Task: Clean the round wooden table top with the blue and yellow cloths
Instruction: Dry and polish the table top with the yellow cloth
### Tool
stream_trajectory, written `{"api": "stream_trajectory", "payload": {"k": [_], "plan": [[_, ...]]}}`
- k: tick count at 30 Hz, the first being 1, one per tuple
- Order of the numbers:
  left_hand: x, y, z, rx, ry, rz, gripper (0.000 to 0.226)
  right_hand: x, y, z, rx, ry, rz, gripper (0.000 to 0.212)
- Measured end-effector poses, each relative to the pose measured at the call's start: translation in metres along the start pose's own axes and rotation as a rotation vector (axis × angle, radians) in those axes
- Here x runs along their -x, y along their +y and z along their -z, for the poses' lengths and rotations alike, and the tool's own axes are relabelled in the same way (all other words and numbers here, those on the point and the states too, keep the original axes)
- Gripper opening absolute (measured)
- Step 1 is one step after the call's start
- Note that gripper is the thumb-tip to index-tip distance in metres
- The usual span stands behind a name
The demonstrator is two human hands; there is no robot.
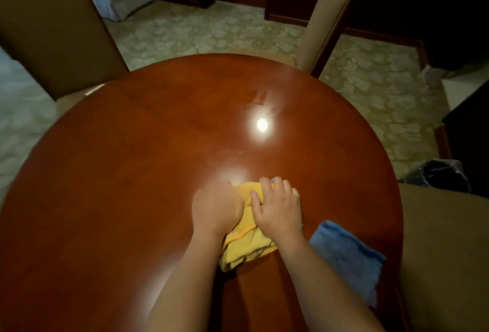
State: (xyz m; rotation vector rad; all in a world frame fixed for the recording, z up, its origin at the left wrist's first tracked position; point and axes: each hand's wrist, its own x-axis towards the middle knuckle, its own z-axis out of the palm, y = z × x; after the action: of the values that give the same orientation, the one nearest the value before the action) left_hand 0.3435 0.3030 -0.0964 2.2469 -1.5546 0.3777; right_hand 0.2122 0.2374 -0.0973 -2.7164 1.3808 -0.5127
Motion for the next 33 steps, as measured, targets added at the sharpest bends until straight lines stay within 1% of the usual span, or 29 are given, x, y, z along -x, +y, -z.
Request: {"api": "stream_trajectory", "payload": {"k": [7,14,23,27,33], "plan": [[-0.007,-0.005,-0.005,-0.014,0.001,0.056,0.025,-0.01,-0.002,-0.008,-0.015,0.053,0.007,0.034],[-0.053,-0.022,-0.024,-0.038,0.04,0.08,0.024,-0.065,-0.003,-0.027,-0.031,0.069,0.009,0.035],[-0.149,-0.046,-0.07,-0.093,0.081,0.154,0.026,-0.178,0.006,-0.058,-0.054,0.065,0.022,0.038],[-0.207,-0.059,-0.097,-0.106,0.117,0.153,0.028,-0.239,0.012,-0.074,-0.072,0.091,0.001,0.043],[-0.288,-0.076,-0.136,-0.112,0.138,0.16,0.032,-0.324,0.024,-0.101,-0.083,0.19,0.015,0.04]]}}
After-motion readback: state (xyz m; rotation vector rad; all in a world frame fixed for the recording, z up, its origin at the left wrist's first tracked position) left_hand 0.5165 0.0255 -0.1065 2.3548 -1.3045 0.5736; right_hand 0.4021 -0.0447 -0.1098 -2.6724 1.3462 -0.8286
